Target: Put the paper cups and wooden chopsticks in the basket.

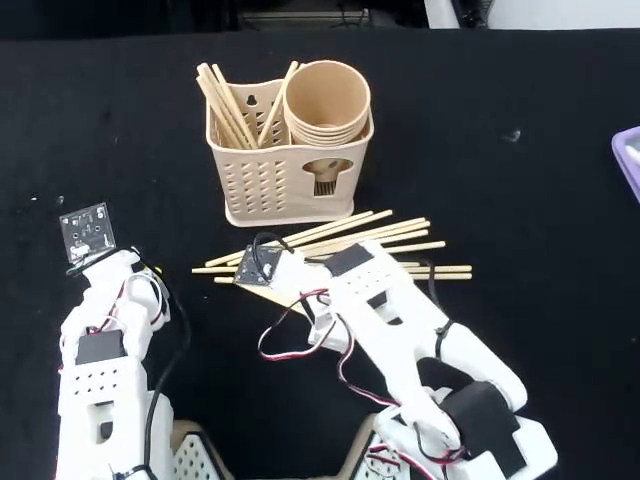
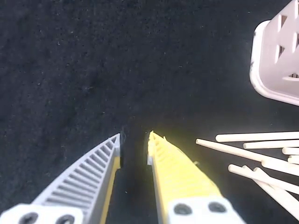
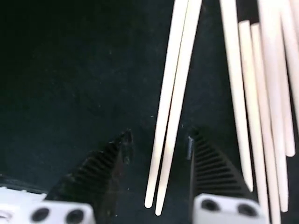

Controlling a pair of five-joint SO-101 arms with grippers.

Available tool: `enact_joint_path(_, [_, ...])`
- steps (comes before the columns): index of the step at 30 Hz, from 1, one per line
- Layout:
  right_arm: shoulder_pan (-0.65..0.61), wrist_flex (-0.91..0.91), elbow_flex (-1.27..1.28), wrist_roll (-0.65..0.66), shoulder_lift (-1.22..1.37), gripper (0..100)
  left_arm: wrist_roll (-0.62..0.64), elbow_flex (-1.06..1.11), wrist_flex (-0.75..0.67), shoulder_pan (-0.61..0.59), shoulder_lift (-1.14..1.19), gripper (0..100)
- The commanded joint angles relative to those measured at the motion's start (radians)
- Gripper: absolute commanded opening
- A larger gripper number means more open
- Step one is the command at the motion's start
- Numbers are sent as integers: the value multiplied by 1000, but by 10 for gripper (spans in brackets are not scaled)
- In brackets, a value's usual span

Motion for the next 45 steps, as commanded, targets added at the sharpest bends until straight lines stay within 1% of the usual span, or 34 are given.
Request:
enact_joint_path(1, [-20,-32,-21,-17,-2,198,6,-7,-17,5,-12,109])
enact_joint_path(11, [-17,-141,30,-15,4,198,6,-7,-17,5,-12,109])
enact_joint_path(27, [-12,-143,36,-14,4,198,6,-7,-17,5,-12,109])
enact_joint_path(35, [-12,-230,84,-20,4,198,6,-7,-17,5,-12,109])
enact_joint_path(45, [-11,-230,107,-20,4,199,6,-7,-17,5,-12,109])
